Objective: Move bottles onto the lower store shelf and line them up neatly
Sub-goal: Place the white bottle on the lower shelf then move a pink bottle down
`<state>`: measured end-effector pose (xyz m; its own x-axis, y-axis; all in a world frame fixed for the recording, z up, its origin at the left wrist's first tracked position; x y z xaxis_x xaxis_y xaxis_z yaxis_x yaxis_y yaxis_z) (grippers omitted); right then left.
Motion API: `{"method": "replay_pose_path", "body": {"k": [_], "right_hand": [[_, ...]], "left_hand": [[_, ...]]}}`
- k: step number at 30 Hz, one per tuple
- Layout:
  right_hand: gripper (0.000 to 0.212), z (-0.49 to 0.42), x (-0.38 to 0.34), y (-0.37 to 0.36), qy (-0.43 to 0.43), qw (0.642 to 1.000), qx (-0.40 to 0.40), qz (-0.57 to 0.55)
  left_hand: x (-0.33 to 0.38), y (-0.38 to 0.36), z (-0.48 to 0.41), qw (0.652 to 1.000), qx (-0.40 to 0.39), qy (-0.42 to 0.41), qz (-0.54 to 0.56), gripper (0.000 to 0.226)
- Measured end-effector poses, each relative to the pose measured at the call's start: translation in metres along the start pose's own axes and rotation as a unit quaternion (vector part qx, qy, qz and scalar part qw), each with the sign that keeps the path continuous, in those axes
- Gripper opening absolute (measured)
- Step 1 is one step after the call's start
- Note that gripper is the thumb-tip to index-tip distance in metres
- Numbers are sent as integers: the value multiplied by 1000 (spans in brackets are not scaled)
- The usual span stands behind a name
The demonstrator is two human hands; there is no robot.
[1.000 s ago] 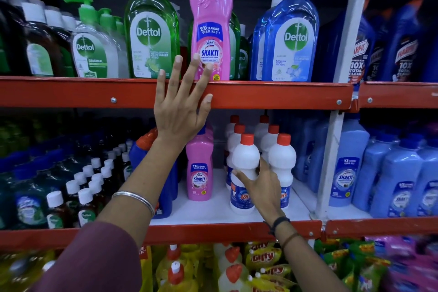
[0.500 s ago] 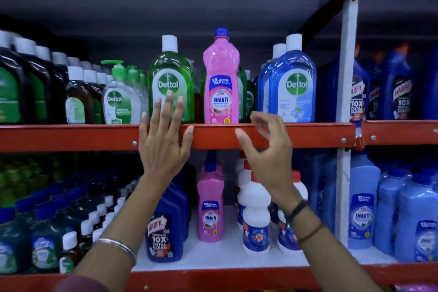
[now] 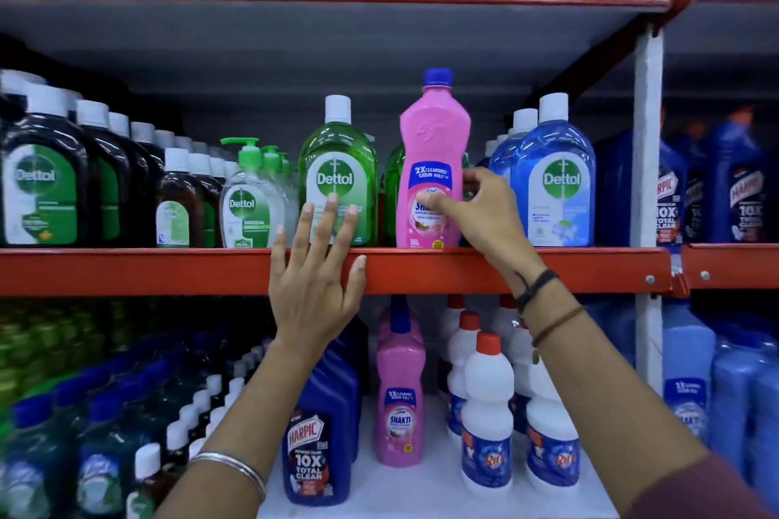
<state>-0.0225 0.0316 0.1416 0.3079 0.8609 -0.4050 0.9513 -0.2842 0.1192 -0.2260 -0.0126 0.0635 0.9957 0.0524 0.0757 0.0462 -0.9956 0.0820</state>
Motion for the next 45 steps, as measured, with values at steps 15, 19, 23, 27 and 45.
{"method": "replay_pose_path", "body": {"k": [15, 19, 23, 27, 45], "right_hand": [[32, 70, -41, 53, 11, 987, 43, -157], [40, 118, -9, 37, -37, 981, 15, -191], [40, 164, 29, 11, -78, 979, -17, -186], [42, 207, 72, -20, -121, 980, -46, -153], [47, 265, 169, -89, -203, 971, -99, -82]], "left_hand": [[1, 4, 2, 1000, 0, 8, 8, 55], [1, 5, 3, 1000, -3, 8, 12, 54], [1, 4, 4, 1000, 5, 2, 9, 53], [0, 4, 5, 1000, 18, 1, 13, 52], [-1, 5, 6, 994, 102, -25, 11, 50]]}}
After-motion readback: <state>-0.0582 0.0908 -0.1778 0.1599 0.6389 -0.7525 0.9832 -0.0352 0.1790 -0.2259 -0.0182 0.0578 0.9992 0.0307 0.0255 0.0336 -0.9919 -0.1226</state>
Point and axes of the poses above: each hand's wrist, its own z-axis away from the middle knuckle, its own y-axis out of the back of the hand, x = y × z, the point moved 9 cm from there along -z, towards the middle knuckle, and after that the axes turned 10 degrees about y, right-handed, at the moved point
